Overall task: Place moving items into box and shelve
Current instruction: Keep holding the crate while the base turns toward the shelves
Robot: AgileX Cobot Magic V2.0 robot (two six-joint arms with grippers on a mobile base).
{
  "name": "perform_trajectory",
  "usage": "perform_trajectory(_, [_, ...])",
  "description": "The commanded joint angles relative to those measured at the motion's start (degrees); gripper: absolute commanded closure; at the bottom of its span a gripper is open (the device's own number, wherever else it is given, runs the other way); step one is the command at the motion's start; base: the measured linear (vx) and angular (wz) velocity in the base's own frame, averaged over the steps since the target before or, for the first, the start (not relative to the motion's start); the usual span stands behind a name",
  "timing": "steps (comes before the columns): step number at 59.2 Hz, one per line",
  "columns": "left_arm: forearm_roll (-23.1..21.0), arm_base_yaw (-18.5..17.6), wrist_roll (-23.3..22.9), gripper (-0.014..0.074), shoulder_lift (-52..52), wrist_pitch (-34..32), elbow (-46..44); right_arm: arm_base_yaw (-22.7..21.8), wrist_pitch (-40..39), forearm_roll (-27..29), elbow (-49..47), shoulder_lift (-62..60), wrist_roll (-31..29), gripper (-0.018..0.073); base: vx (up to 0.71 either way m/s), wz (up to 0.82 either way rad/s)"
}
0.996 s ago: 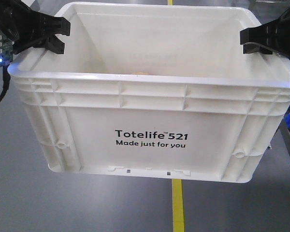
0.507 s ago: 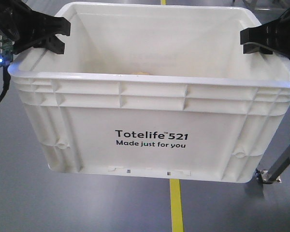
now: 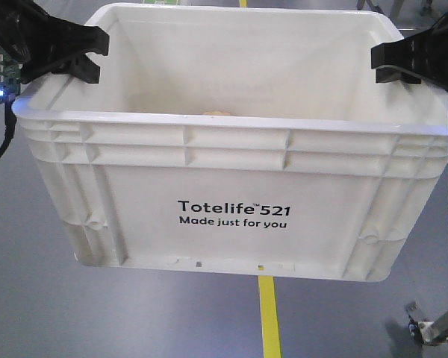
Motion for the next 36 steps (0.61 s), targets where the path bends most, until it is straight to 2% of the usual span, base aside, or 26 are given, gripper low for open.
perform_trajectory(1, [-5.2, -0.7, 0.8, 0.0602, -3.4, -7.8, -2.6, 0.0, -6.7, 1.8, -2.4, -2.0, 1.1, 0.0565, 0.46, -0.01])
perform_trajectory(36, [-5.2, -0.7, 0.8, 0.0602, -3.4, -7.8, -2.6, 0.0, -6.7, 1.8, -2.4, -2.0, 1.1, 0.0565, 0.44, -0.05])
